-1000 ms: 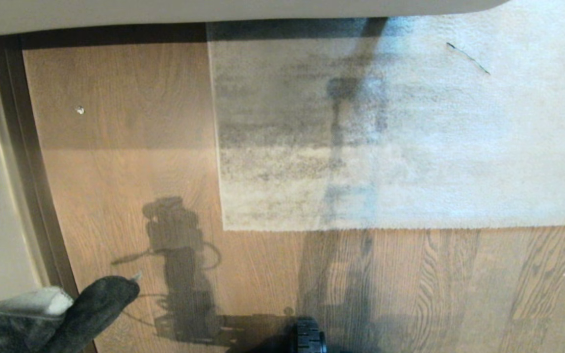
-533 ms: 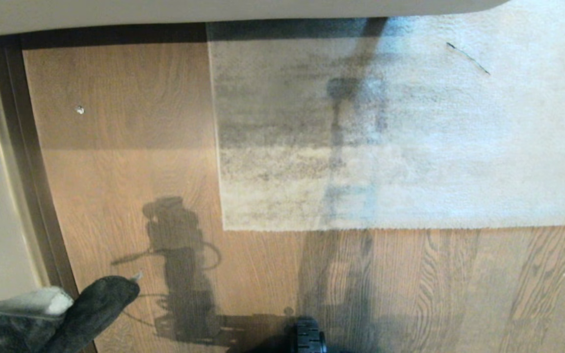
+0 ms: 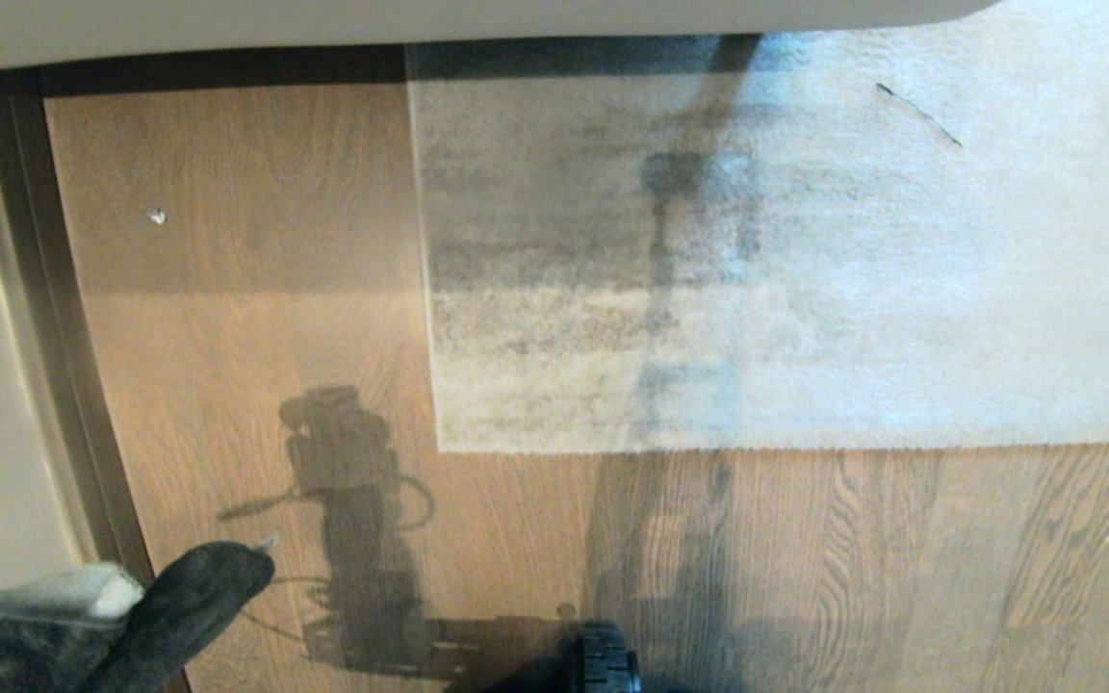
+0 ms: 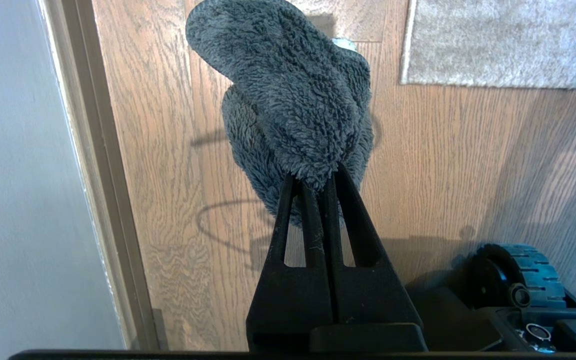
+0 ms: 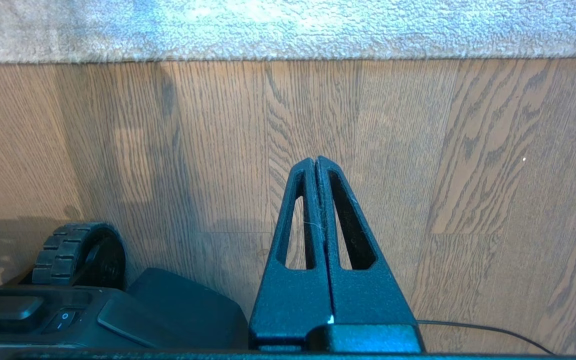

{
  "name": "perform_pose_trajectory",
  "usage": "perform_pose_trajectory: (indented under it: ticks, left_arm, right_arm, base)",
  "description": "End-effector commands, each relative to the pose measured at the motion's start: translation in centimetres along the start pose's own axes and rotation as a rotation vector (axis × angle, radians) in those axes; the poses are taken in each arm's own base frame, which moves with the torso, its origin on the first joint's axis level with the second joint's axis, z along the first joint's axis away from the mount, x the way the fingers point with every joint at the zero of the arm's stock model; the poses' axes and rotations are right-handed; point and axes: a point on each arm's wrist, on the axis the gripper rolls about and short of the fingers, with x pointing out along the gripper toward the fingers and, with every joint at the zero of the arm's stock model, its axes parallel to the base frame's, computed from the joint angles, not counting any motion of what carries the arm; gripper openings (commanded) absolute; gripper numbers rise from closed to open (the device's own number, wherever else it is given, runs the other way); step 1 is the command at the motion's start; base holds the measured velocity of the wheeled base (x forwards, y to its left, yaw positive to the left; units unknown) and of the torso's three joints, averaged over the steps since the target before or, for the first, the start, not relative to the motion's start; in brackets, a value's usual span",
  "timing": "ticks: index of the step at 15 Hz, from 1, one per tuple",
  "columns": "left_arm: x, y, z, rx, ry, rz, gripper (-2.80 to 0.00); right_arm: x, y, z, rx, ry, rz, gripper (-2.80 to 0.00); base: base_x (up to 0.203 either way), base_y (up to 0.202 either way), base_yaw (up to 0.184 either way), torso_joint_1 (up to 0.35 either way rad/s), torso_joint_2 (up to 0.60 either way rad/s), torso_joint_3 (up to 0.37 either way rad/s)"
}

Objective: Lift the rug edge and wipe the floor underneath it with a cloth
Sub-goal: Put down the rag

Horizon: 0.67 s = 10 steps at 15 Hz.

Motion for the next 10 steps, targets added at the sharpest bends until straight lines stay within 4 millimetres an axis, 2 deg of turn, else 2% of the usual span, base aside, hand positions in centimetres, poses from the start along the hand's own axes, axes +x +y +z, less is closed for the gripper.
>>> perform_pose_trajectory:
  ticks: [1, 10]
  left_arm:
    - [0.00, 0.00, 0.00, -0.001, -0.001, 0.000, -2.80]
    - [-0.01, 0.01, 0.04, -0.003, -0.003, 0.004, -2.80]
  right_arm:
    - [0.02, 0.00, 0.00, -0.001, 0.003, 0.000, -2.80]
    - [0.02, 0.00, 0.00, -0.001, 0.003, 0.000, -2.80]
  base:
    - [0.000, 0.000, 0.000, 0.000, 0.00, 0.000]
    - [0.000, 0.000, 0.000, 0.000, 0.00, 0.000]
